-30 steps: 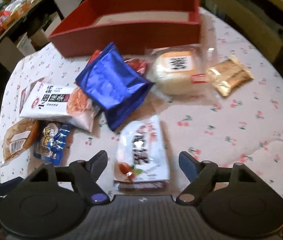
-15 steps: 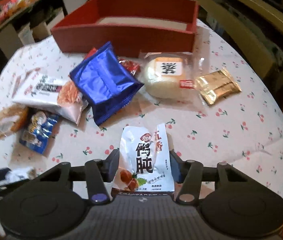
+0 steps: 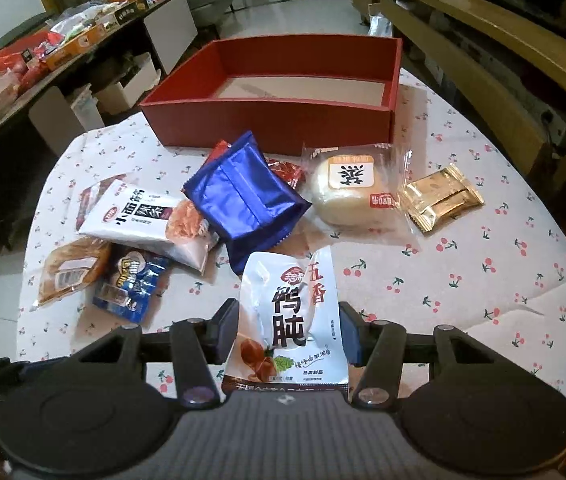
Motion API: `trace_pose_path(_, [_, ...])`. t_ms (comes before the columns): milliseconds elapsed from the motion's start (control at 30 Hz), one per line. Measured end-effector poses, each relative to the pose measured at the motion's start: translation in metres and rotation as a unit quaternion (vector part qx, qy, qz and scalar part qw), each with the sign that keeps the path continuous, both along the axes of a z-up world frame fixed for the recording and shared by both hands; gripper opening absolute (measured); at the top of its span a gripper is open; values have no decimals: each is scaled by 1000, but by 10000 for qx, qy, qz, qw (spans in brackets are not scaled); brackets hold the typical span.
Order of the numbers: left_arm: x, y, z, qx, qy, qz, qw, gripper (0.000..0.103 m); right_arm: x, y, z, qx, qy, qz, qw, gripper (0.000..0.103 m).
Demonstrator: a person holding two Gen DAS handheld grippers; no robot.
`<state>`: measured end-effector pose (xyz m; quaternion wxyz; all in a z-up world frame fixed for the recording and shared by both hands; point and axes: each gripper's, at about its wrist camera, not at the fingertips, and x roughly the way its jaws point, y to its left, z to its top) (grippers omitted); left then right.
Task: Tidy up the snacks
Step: 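Carry both packs over the red tray box with both tools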
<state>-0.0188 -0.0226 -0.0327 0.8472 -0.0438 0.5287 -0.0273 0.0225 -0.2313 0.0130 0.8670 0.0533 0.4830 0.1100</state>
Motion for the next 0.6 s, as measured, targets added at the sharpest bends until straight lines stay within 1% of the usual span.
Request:
trace_pose_path(67, [-3,-3,-1,114,-13,-47,9999,82,-2,1,2,1,-42,75,10000,64])
trace_pose_path(100, [-4,-4,0,151,-24,-66,9999,75,-4,2,3,5,-68,97,9999,64])
trace_pose_path(133, [-6,-5,1,167,-36,-91,9998,71,-6,2,5,17,-101,112,9999,64])
trace_pose_path(200, [-9,-6,2,156,-35,-96,9998,68,-10,0,10,68,-189,119,9997,64])
trace_pose_path(300, [-15,-8,5,211,-27,-110,9997,68,-16,-4,20,176,-350,112,9992,64])
trace_pose_path(367, [-18,-11,11,281,-103,-138,9995,67,-19,-6,28,238,-467,112,9986,64])
trace_pose_path(433, [-21,-16,22,309,-262,-207,9990,67,-21,-7,36,294,-589,87,9978,64])
trace_pose_path(500, [-20,-20,33,253,-395,-323,9984,67,-20,-8,39,342,-646,66,9973,64])
trace_pose_path(600, [-12,-27,47,199,-656,-525,9963,67,-12,-6,37,281,-602,32,9978,64])
